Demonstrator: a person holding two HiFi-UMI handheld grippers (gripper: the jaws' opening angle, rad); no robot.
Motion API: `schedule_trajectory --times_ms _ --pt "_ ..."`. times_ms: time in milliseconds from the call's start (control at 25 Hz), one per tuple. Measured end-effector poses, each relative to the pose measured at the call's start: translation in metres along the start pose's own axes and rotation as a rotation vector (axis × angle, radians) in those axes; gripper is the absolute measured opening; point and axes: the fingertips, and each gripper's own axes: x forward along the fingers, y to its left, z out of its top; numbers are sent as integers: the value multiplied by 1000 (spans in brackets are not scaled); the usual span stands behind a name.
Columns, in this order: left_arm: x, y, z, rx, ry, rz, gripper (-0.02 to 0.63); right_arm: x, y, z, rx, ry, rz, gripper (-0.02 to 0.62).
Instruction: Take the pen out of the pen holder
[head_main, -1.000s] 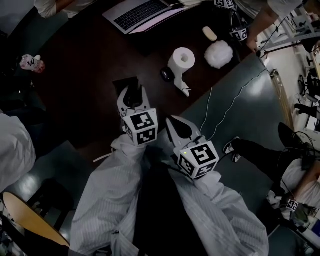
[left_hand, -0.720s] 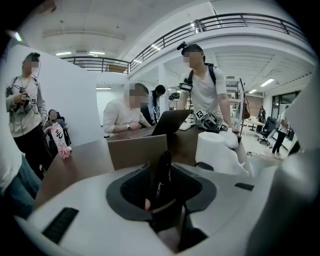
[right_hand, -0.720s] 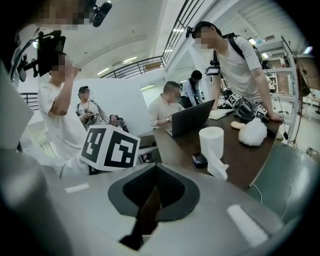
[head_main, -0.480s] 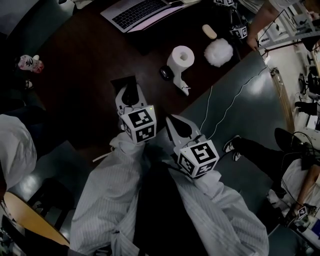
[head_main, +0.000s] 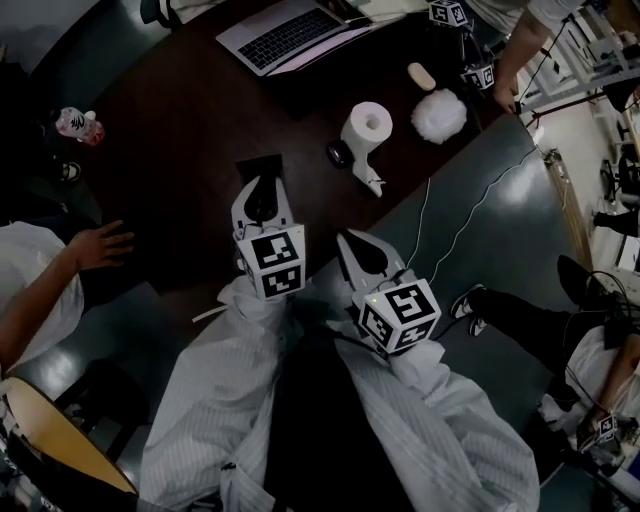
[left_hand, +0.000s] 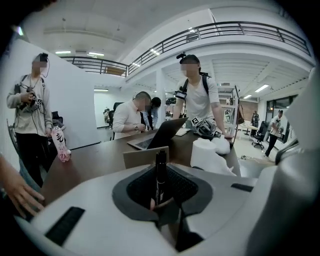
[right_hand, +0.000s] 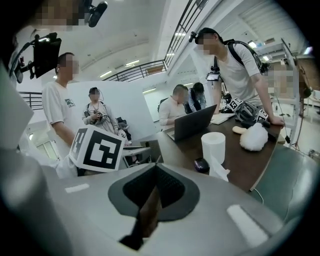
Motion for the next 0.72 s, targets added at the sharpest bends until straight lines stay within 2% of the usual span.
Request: schedule_trajectory --times_ms 160,400,560,720 --pt "-30 6 15 -57 -32 -61 64 1 16 9 -26 -30 28 2" --pt "-86 13 60 -105 -125 -159 64 2 43 35 -80 -94 75 2" --pt "-129 13 85 -93 -181 -199 63 -1 62 66 -123 -157 100 2" --pt "-160 17 94 -82 -213 -206 63 -2 83 93 -153 -209 131 2"
